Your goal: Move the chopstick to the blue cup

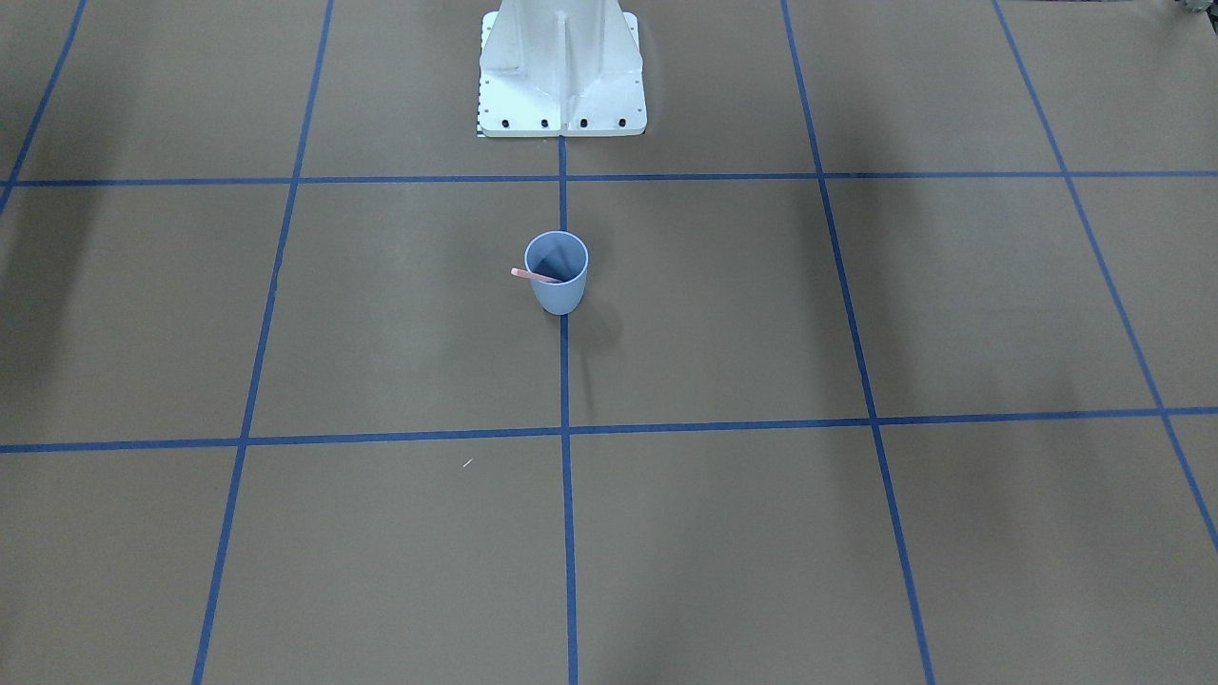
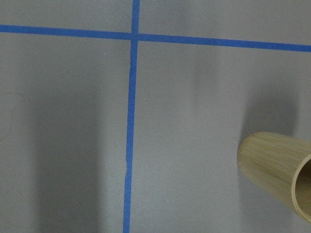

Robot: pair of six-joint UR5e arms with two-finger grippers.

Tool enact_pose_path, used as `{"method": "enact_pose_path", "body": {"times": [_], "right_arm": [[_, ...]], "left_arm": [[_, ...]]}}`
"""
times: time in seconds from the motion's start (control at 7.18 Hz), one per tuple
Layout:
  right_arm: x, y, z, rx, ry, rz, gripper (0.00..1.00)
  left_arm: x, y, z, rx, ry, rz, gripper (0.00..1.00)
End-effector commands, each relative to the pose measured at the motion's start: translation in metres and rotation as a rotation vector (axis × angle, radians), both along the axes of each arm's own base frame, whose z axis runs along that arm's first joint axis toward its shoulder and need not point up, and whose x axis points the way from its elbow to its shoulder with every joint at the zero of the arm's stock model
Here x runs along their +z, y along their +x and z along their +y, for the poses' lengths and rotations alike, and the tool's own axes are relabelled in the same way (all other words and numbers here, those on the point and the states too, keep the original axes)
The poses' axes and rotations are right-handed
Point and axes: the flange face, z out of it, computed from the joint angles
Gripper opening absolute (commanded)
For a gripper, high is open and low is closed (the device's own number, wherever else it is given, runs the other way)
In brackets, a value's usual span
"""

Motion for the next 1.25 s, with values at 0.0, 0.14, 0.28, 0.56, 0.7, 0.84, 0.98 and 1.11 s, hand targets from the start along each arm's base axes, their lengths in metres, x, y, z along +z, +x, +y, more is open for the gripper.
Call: {"method": "enact_pose_path", "body": {"times": [0.0, 0.14, 0.28, 0.56, 0.7, 0.84, 0.98, 1.11], "right_arm": [[-0.0075, -0.0022, 0.0009, -0.001, 0.009, -0.021, 1.00], [-0.0057, -0.0017, 0.0010, 0.000, 0.007, -0.014, 1.00], [-0.0056, -0.0018, 0.0011, 0.000, 0.005, -0.015, 1.00], [-0.0102, -0.0025, 0.0005, 0.004, 0.013, -0.024, 1.00], [-0.0102, -0.0025, 0.0004, 0.005, 0.012, -0.024, 1.00], [-0.0102, -0.0025, 0.0004, 0.005, 0.012, -0.024, 1.00], [-0.0101, -0.0025, 0.0006, 0.005, 0.010, -0.024, 1.00], [-0.0094, -0.0025, 0.0007, 0.006, 0.008, -0.024, 1.00]], "left_arm": [[0.0068, -0.0001, 0.0071, 0.000, -0.015, -0.001, 0.99], [0.0062, -0.0002, 0.0071, 0.000, -0.014, -0.002, 0.99], [0.0062, -0.0013, 0.0040, 0.001, -0.008, -0.039, 0.99], [0.0059, -0.0036, 0.0016, -0.003, -0.003, -0.072, 0.99], [0.0043, -0.0037, 0.0021, -0.003, 0.000, -0.072, 0.99], [0.0049, -0.0037, 0.0028, -0.003, -0.002, -0.072, 0.99], [0.0040, -0.0037, 0.0027, -0.003, 0.001, -0.072, 0.99], [0.0039, -0.0037, 0.0033, -0.003, 0.001, -0.072, 0.99]]}}
